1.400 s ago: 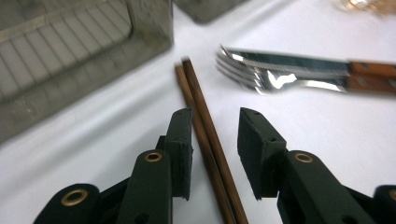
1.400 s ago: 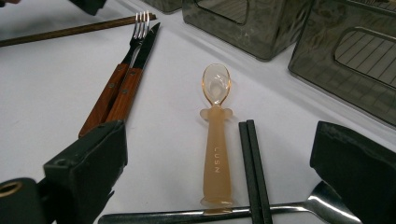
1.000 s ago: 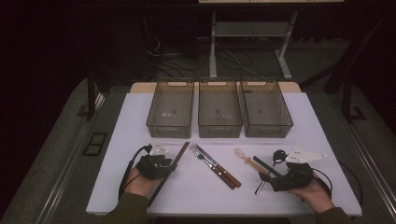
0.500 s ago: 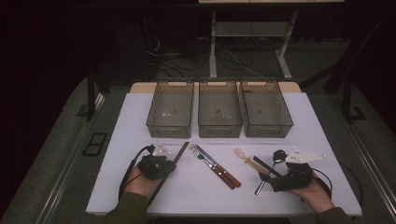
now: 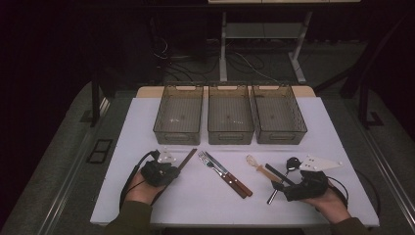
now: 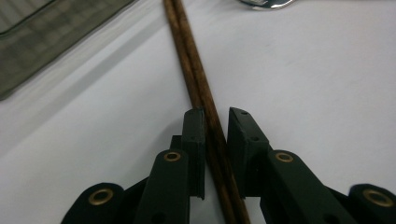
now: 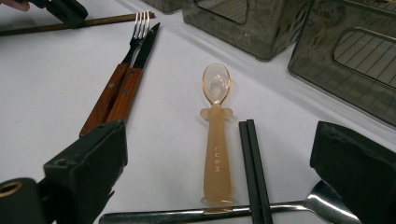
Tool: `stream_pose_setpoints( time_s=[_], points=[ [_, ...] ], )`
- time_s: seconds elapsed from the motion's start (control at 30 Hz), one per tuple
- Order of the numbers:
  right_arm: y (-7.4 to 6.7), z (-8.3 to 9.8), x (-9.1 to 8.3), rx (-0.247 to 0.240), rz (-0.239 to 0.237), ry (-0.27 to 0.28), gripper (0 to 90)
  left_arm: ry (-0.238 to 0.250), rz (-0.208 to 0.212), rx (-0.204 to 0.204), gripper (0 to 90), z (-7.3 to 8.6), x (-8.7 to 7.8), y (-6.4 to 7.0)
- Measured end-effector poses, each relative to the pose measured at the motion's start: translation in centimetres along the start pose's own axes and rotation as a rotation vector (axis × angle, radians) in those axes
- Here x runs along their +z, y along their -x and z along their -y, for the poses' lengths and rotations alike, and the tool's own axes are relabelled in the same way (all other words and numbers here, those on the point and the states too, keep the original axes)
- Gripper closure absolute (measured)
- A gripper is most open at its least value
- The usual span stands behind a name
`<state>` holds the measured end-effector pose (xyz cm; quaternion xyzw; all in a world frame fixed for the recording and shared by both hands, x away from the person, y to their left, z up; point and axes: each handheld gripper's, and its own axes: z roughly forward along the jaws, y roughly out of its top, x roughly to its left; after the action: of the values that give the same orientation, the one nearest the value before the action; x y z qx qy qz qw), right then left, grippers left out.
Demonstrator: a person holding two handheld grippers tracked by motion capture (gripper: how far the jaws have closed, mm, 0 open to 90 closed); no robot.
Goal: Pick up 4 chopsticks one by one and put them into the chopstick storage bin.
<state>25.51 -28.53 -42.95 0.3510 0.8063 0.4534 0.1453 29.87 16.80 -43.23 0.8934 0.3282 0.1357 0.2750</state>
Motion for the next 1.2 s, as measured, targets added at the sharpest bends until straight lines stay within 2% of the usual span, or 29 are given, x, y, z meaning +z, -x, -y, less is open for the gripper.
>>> stream_pose_setpoints(
  time_s=[0.1, 0.27, 0.33, 0.5, 0.57, 0.67, 0.83, 0.97, 1.1, 1.2],
  points=[
    [0.0, 0.0, 0.0, -0.001, -0.002, 0.0, 4.2, 0.004, 0.014, -0.019, 76.5, 0.3, 0.0, -0.6],
    [0.0, 0.0, 0.0, -0.001, -0.002, 0.0, 4.2, 0.012, 0.025, -0.032, 76.3, 0.4, 0.0, -0.7],
    [0.0, 0.0, 0.0, 0.0, -0.002, 0.0, 4.2, 0.016, 0.05, -0.04, 75.1, 0.5, -0.1, -1.0],
    [0.0, 0.0, 0.0, -0.002, -0.002, 0.004, 4.2, 0.093, 0.085, -0.086, 69.1, 0.9, -0.7, -1.4],
    [0.0, 0.0, 0.0, -0.002, -0.003, 0.003, 4.2, 0.127, 0.089, -0.095, 66.3, 1.1, -1.3, -1.7],
    [0.0, 0.0, 0.0, -0.002, -0.003, 0.001, 4.2, 0.167, 0.085, -0.135, 61.0, 1.7, -2.0, -2.1],
    [0.0, 0.0, 0.1, -0.002, -0.002, -0.001, 4.2, 0.225, 0.084, -0.203, 59.0, 3.1, -3.0, -2.9],
    [0.0, 0.0, 0.1, -0.002, -0.003, -0.001, 4.2, 0.245, 0.091, -0.232, 64.9, 4.0, -3.3, -3.2],
    [0.0, 0.0, 0.1, -0.002, -0.002, -0.002, 4.2, 0.25, 0.131, -0.236, 72.8, 4.2, -3.0, -3.2],
    [0.0, 0.0, 0.1, -0.003, -0.002, -0.003, 4.2, 0.246, 0.143, -0.234, 75.1, 4.1, -2.6, -3.2]
  ],
)
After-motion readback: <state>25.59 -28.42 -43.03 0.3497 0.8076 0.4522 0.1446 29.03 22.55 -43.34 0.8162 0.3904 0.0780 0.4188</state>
